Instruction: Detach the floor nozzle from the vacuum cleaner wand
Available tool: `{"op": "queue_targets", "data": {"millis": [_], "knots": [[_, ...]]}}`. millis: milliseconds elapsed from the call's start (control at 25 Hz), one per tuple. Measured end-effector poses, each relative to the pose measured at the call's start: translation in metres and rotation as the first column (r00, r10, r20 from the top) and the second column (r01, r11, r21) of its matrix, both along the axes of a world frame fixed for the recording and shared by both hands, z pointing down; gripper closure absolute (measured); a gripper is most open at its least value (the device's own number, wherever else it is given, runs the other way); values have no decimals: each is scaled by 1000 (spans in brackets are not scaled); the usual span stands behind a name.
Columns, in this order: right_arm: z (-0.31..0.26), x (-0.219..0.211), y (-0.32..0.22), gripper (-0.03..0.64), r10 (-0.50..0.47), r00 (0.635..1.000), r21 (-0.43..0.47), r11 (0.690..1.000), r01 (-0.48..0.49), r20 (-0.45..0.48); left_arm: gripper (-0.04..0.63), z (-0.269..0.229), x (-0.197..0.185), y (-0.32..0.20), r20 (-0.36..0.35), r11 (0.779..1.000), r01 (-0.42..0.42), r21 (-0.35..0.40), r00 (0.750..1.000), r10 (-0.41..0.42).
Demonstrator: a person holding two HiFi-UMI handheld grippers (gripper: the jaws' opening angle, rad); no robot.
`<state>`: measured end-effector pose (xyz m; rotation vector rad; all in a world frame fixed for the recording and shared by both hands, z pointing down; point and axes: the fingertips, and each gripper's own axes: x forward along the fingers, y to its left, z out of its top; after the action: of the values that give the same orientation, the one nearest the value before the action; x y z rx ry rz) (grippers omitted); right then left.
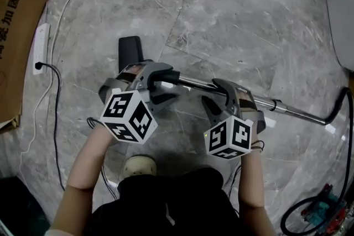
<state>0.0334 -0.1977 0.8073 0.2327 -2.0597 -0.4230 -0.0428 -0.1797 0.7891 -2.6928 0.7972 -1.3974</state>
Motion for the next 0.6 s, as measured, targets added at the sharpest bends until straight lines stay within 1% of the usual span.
{"op": "queue_targets", "data": {"millis": [80,120,160,240,360,560,600], "knots": [[8,-2,-2,393,-5,999,5,1000,6,-32,305,15,-7,-5,133,999,-33,6,991,32],[11,-4,-2,393,-5,999,0,1000,5,-39,304,22,-9,-7,181,999,-50,-2,982,50],[13,-6,-3,393,-5,999,-4,1000,4,-44,304,27,-10,-9,211,998,-63,-7,975,63],[17,-9,-6,394,-5,998,10,1000,5,-62,304,33,-12,-13,243,997,-70,-11,968,70],[24,-10,-12,394,-16,994,60,998,22,-104,304,44,-15,-16,284,997,-72,-36,956,79],[30,-12,-13,399,-16,992,66,998,25,-123,305,59,-17,-12,321,993,-100,-61,940,114],[31,-12,-13,418,-15,992,68,997,24,-124,305,60,-18,-11,328,993,-107,-59,937,120]]}}
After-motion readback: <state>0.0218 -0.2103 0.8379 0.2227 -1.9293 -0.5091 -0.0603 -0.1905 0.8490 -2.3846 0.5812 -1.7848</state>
